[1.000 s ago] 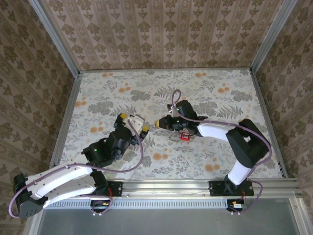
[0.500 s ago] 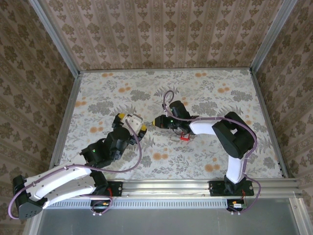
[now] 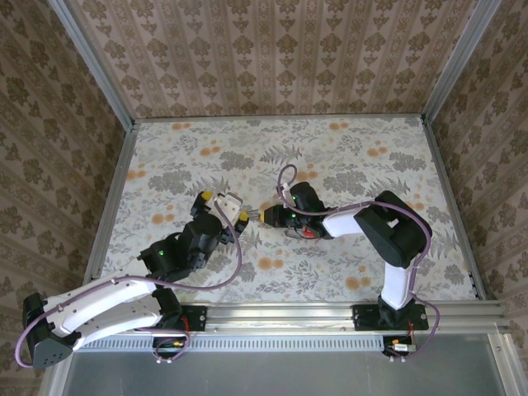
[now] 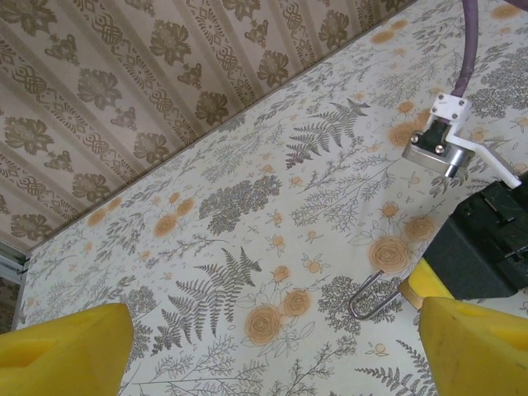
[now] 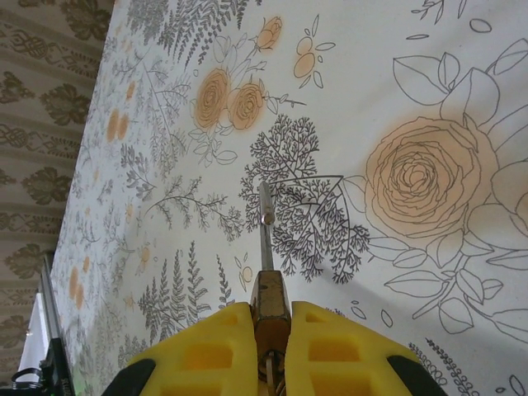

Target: Unlock with the key

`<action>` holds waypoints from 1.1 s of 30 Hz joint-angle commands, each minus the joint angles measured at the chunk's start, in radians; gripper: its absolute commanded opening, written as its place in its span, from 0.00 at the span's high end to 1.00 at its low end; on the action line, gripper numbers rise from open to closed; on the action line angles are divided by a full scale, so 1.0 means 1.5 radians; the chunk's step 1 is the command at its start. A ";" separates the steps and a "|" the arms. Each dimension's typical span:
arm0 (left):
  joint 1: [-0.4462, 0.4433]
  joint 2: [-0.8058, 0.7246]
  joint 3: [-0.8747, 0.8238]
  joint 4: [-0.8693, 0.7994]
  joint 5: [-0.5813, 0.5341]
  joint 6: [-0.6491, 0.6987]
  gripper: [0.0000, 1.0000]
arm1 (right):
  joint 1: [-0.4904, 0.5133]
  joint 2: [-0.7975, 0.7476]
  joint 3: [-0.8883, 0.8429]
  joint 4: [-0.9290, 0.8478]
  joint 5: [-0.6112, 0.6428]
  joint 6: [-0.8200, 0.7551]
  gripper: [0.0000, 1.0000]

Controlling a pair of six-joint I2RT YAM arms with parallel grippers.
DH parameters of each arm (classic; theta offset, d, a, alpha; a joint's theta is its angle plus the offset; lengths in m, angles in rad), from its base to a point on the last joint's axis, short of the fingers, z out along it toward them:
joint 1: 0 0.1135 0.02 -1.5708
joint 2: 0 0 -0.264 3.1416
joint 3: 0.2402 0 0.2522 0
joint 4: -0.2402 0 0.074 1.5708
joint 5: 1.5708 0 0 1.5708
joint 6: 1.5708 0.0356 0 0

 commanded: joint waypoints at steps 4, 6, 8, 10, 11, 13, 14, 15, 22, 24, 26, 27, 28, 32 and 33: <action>0.004 0.015 -0.007 0.043 0.007 0.004 0.10 | 0.009 0.050 -0.023 0.108 -0.048 0.071 0.98; 0.004 0.020 -0.009 0.046 0.012 0.000 0.10 | 0.017 0.061 -0.029 0.129 -0.052 0.084 0.98; 0.003 0.023 -0.009 0.048 0.018 -0.001 0.10 | 0.028 0.065 -0.029 0.128 -0.050 0.088 0.98; 0.003 0.022 -0.011 0.052 0.022 -0.001 0.10 | 0.039 0.065 -0.029 0.119 -0.043 0.086 0.97; 0.003 0.024 -0.011 0.053 0.022 0.000 0.10 | 0.043 0.067 -0.030 0.118 -0.038 0.089 0.96; 0.004 0.026 -0.012 0.058 0.019 0.000 0.10 | 0.048 0.074 -0.031 0.121 -0.027 0.100 0.95; 0.003 0.028 -0.013 0.060 0.021 0.000 0.10 | 0.050 0.079 -0.028 0.117 -0.021 0.105 0.94; 0.004 0.031 -0.013 0.062 0.021 0.000 0.10 | 0.053 0.083 -0.022 0.099 -0.012 0.110 0.92; 0.003 0.032 -0.011 0.059 0.024 -0.002 0.09 | 0.063 0.080 -0.031 0.068 0.038 0.139 0.79; 0.002 0.028 -0.012 0.059 0.025 -0.003 0.09 | 0.063 0.074 -0.033 0.057 0.046 0.143 0.76; 0.003 0.026 -0.011 0.057 0.026 -0.004 0.09 | 0.063 0.066 -0.036 0.039 0.055 0.148 0.74; 0.002 0.026 -0.011 0.055 0.027 -0.005 0.09 | 0.062 0.060 -0.037 0.024 0.062 0.149 0.70; 0.003 0.026 -0.011 0.053 0.028 -0.007 0.09 | 0.063 0.051 -0.035 -0.002 0.073 0.151 0.66; 0.001 0.026 -0.013 0.050 0.034 -0.012 0.09 | 0.063 0.023 -0.037 -0.059 0.102 0.147 0.63; 0.000 0.026 -0.013 0.050 0.035 -0.013 0.09 | 0.063 0.018 -0.036 -0.076 0.111 0.147 0.60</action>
